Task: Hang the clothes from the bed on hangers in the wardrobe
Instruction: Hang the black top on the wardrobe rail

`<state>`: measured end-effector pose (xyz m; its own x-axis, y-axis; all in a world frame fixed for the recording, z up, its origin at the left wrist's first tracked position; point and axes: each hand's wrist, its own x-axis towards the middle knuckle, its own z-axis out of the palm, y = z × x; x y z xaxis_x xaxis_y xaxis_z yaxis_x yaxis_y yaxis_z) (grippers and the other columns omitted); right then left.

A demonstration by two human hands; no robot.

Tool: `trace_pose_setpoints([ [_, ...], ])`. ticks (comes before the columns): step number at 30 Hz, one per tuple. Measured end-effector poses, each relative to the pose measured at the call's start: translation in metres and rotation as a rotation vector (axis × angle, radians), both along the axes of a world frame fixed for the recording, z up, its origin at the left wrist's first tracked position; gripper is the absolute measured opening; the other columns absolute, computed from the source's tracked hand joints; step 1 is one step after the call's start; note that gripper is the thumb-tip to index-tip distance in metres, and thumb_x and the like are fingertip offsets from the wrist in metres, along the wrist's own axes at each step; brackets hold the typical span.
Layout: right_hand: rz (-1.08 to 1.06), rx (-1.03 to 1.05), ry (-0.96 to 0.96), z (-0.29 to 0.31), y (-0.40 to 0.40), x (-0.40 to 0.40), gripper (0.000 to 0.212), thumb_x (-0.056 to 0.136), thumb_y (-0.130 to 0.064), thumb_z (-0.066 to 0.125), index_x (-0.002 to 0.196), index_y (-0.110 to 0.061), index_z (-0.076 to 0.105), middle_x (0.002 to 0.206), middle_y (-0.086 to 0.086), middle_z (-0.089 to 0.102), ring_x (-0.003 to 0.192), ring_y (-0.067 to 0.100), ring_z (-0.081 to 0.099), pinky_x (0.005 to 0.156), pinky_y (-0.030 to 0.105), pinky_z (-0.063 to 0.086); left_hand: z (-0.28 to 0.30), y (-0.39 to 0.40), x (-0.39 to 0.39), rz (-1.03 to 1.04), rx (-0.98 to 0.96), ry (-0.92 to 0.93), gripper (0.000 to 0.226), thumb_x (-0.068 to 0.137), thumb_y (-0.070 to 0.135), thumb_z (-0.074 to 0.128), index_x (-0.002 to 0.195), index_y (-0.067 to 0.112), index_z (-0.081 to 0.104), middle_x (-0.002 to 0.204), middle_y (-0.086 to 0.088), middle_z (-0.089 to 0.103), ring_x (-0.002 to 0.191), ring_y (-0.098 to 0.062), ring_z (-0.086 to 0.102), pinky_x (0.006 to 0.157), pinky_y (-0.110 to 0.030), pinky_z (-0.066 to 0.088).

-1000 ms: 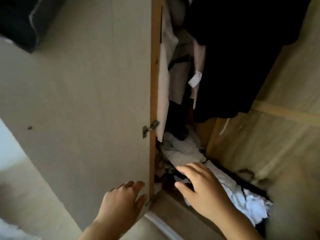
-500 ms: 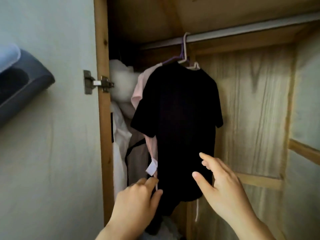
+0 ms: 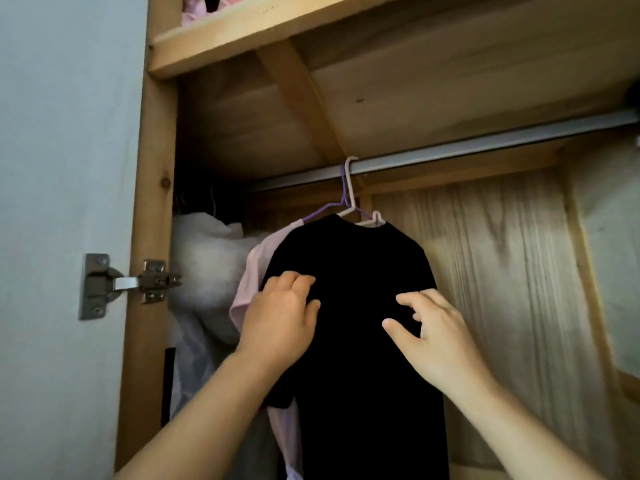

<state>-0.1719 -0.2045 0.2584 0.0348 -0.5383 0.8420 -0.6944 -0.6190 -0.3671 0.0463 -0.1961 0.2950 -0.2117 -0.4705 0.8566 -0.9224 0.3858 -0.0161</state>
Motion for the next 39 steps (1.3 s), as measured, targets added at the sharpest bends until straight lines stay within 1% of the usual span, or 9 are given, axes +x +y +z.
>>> trace_pose_setpoints([
  [4,0.069,0.011,0.003,0.021,-0.043,-0.006,0.04,0.088,-0.034,0.06,0.125,-0.019,0.055,0.116,-0.01,0.046,0.11,0.016,0.053,0.091,0.039,0.046,0.047,-0.037,-0.008,0.072,-0.048,-0.058,0.04,0.096,0.027,0.044,0.136,0.022,0.043,0.14,0.003,0.042,0.128,-0.014,0.035,0.106,-0.028,0.025],
  [8,0.118,0.004,0.025,0.042,-0.081,-0.012,0.04,0.088,-0.035,0.06,0.125,-0.02,0.055,0.114,-0.011,0.045,0.111,0.017,0.053,0.093,0.037,0.046,0.082,-0.069,-0.015,0.286,-0.023,-0.151,0.044,0.098,0.031,0.04,0.14,0.018,0.035,0.144,-0.002,0.037,0.13,-0.021,0.035,0.106,-0.033,0.028],
  [14,0.078,-0.074,0.01,0.069,-0.123,-0.022,0.042,0.089,-0.037,0.058,0.126,-0.019,0.054,0.122,-0.006,0.048,0.111,0.015,0.052,0.09,0.033,0.046,0.118,-0.105,-0.028,0.467,0.039,-0.139,0.039,0.099,0.041,0.036,0.127,0.016,0.044,0.119,-0.007,0.051,0.109,-0.026,0.048,0.082,-0.036,0.043],
  [17,0.094,-0.112,0.008,0.077,-0.139,-0.027,0.043,0.089,-0.037,0.058,0.128,-0.022,0.051,0.121,-0.009,0.047,0.112,0.014,0.051,0.088,0.03,0.046,0.132,-0.119,-0.033,0.51,0.13,-0.134,0.033,0.099,0.042,0.035,0.112,0.014,0.047,0.091,-0.002,0.054,0.083,-0.022,0.054,0.065,-0.032,0.041],
  [19,0.12,-0.14,-0.003,0.08,-0.148,-0.029,0.043,0.088,-0.037,0.058,0.129,-0.025,0.049,0.117,-0.013,0.045,0.112,0.012,0.051,0.086,0.026,0.045,0.136,-0.125,-0.035,0.51,0.124,-0.112,0.027,0.101,0.039,0.034,0.104,0.014,0.044,0.092,-0.003,0.057,0.081,-0.024,0.055,0.063,-0.032,0.037],
  [21,0.136,-0.152,-0.012,0.082,-0.156,-0.03,0.044,0.088,-0.036,0.059,0.13,-0.027,0.047,0.116,-0.016,0.043,0.112,0.01,0.05,0.085,0.024,0.043,0.136,-0.126,-0.034,0.523,0.051,-0.13,0.024,0.101,0.038,0.032,0.099,0.015,0.039,0.096,-0.005,0.058,0.087,-0.028,0.059,0.061,-0.033,0.034],
  [24,0.15,-0.193,-0.01,0.084,-0.168,-0.032,0.045,0.087,-0.035,0.06,0.13,-0.026,0.048,0.112,-0.018,0.042,0.109,0.009,0.051,0.081,0.022,0.04,0.138,-0.127,-0.031,0.537,-0.069,-0.169,0.022,0.102,0.037,0.029,0.094,0.016,0.031,0.091,-0.005,0.059,0.085,-0.029,0.06,0.055,-0.031,0.031],
  [30,0.153,-0.235,-0.005,0.079,-0.18,-0.027,0.047,0.087,-0.036,0.061,0.131,-0.024,0.048,0.122,-0.012,0.047,0.112,0.011,0.051,0.084,0.024,0.042,0.14,-0.119,-0.025,0.599,-0.159,-0.12,0.027,0.101,0.038,0.03,0.104,0.013,0.04,0.086,-0.005,0.056,0.085,-0.031,0.06,0.057,-0.032,0.034],
  [39,0.218,-0.309,-0.083,0.053,-0.182,0.012,0.049,0.08,-0.034,0.067,0.125,-0.017,0.054,0.121,-0.002,0.051,0.111,0.019,0.053,0.084,0.025,0.04,0.055,-0.078,0.005,0.62,-0.18,-0.011,0.027,0.098,0.044,0.03,0.1,0.02,0.042,0.103,-0.006,0.062,0.091,-0.032,0.059,0.062,-0.034,0.034],
])
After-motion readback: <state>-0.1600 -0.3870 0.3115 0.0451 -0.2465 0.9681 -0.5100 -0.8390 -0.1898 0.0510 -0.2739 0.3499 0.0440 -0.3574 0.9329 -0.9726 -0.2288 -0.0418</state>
